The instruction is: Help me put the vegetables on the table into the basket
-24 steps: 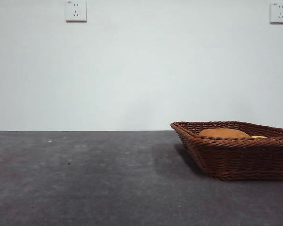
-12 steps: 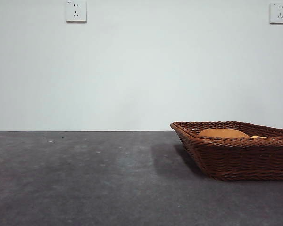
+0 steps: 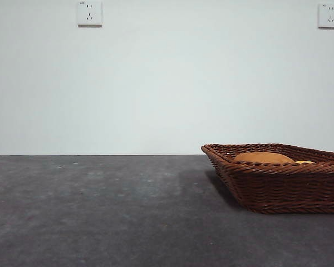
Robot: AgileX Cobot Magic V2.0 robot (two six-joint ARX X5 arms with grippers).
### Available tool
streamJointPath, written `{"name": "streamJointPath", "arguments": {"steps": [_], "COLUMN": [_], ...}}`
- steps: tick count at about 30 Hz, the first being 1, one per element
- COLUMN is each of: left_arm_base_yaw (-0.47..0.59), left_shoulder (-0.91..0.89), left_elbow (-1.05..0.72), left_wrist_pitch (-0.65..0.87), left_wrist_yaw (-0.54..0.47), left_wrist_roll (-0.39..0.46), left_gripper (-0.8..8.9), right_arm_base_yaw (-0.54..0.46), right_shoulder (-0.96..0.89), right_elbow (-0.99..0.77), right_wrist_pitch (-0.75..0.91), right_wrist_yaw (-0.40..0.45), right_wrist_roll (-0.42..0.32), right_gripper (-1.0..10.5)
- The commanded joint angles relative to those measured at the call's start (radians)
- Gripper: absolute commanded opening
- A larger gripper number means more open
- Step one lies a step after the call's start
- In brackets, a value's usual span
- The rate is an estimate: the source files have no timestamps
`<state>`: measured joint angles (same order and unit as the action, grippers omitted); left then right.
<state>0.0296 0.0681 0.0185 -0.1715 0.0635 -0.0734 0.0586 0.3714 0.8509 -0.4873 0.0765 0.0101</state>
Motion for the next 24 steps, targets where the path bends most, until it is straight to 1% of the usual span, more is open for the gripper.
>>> {"name": "streamJointPath", "arguments": {"steps": [1,5,12,18,22,24], "left_arm_base_yaw": [-0.003,-0.003,-0.003,-0.003,-0.003,-0.003], "left_shoulder": [0.0,0.0,0.0,0.0,0.0,0.0], "left_elbow": [-0.01,-0.01,-0.01,-0.01,-0.01,-0.01], "left_wrist_pitch": [0.005,0.005,0.005,0.005,0.005,0.005], "left_wrist_yaw": [0.003,0.003,0.003,0.003,0.003,0.003], "left_wrist_roll": [-0.01,-0.01,-0.009,-0.009,-0.009,-0.01], "left_gripper": [-0.03,-0.03,-0.03,-0.03,-0.03,-0.03], "right_arm_base_yaw": [-0.001,-0.001,-0.001,-0.001,-0.001,-0.001], "right_shoulder": [-0.056,-0.138,-0.274,-0.365,-0.364,-0.364], "right_elbow": [-0.173,-0.363,-0.612,-0.726,-0.767,-0.778], "right_wrist_pitch": [0.094,0.175,0.238,0.221,0.211,0.178], "right_wrist_yaw": [0.003,0.002,0.003,0.003,0.003,0.003], "right_wrist_roll": [0.015,0.02,0.068,0.068,0.068,0.068], "right_gripper": [0.0,0.0,0.0,0.0,0.0,0.0]}}
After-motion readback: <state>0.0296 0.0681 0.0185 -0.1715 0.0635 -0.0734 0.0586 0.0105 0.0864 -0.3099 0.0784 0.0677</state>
